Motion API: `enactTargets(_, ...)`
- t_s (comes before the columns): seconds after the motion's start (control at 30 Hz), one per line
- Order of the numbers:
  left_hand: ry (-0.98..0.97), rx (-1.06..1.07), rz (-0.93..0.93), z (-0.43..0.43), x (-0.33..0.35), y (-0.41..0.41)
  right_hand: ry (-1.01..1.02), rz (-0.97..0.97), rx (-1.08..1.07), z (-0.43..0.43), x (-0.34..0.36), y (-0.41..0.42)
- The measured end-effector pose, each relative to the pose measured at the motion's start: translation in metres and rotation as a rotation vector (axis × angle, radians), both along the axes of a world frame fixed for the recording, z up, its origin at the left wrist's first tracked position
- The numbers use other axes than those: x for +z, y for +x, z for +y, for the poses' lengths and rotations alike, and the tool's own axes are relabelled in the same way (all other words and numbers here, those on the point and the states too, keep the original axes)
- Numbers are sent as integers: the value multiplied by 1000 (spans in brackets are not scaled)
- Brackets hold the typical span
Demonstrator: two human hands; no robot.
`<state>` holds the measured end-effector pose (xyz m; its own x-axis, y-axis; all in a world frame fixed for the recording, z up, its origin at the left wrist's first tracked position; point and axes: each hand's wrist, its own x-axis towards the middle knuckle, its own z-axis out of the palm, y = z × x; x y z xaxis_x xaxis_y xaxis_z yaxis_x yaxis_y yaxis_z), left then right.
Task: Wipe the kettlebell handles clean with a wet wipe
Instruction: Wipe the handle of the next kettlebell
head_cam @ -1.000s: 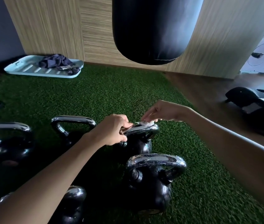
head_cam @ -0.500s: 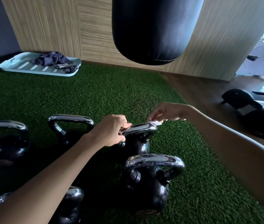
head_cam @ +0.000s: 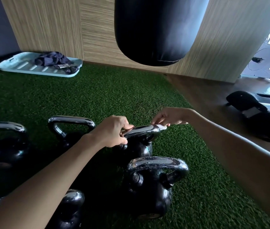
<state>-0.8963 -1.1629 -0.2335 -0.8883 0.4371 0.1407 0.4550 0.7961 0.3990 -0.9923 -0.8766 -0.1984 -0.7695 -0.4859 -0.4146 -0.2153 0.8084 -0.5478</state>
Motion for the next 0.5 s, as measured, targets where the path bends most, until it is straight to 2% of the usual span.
enactTargets(0.17, 5, 13, -24, -1, 0, 0, 28, 27, 30, -5, 2, 1)
enactTargets(0.3, 0, 28, -67, 1, 5, 3, 81, 31, -15, -5, -23, 11)
enactTargets(0.43, -26, 31, -128, 1, 13, 1, -107, 100, -179, 6, -37, 16)
enactTargets(0.5, -68, 30, -145, 4, 18, -8, -234, 227, -303, 12, -28, 19)
